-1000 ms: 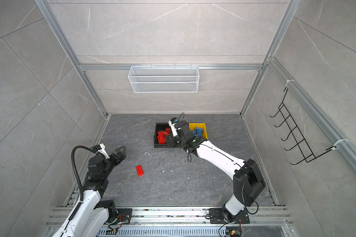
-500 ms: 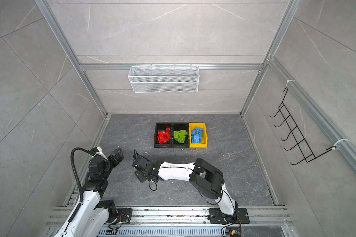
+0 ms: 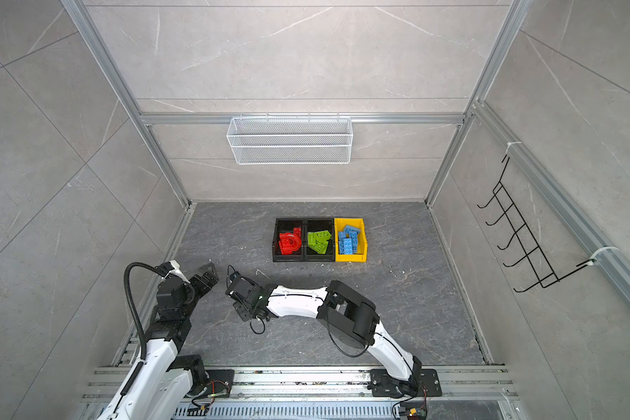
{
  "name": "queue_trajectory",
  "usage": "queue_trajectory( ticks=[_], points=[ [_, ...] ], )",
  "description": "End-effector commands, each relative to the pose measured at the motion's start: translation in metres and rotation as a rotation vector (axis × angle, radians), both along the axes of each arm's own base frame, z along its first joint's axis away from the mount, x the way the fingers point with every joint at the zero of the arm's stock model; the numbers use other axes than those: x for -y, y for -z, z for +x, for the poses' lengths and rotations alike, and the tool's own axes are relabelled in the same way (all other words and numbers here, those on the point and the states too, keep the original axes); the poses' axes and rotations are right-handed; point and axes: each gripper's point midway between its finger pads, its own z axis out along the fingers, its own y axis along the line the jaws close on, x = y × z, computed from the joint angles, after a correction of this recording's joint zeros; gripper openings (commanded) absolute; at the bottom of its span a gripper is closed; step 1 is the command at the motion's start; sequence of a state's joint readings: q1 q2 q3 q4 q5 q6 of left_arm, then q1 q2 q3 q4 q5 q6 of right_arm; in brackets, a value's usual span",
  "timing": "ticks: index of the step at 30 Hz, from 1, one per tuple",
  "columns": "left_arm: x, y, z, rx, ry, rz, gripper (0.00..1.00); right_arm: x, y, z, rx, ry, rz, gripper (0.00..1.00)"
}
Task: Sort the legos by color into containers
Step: 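Move the right gripper to the red 2x4 brick and grasp it, then carry the red brick with the right gripper into the red-brick bin and release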
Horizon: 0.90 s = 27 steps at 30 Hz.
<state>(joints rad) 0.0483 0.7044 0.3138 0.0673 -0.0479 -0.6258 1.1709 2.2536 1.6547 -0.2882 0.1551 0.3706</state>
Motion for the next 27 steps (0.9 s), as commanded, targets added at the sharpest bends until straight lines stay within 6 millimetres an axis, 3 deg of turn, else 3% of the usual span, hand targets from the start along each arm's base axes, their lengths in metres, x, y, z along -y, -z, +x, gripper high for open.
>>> queue_trajectory(
  ticks=[1,4,8,12,14,22,27],
  points=[
    [-0.001,-0.017,0.005,0.043,-0.004,0.001,1.00,0.008,0.016,-0.001,0.000,0.016,-0.083,0.52],
    [0.000,-0.017,0.005,0.044,0.001,-0.002,1.00,0.009,0.013,0.001,0.009,0.020,-0.080,0.45],
    [0.000,-0.016,0.005,0.043,0.002,0.003,1.00,0.013,-0.004,0.002,0.027,0.020,-0.020,0.23],
    [0.003,-0.017,0.007,0.045,0.018,0.004,1.00,0.027,-0.035,0.017,0.001,0.031,0.119,0.18],
    [0.005,-0.017,0.008,0.053,0.036,0.003,1.00,0.040,-0.054,0.035,0.000,0.049,0.168,0.17],
    [0.014,-0.018,0.013,0.063,0.090,0.008,1.00,0.101,-0.101,0.121,0.010,0.142,0.304,0.16],
    [0.015,-0.016,0.015,0.064,0.092,-0.002,1.00,0.130,-0.111,0.181,0.011,0.220,0.335,0.15]
  ],
)
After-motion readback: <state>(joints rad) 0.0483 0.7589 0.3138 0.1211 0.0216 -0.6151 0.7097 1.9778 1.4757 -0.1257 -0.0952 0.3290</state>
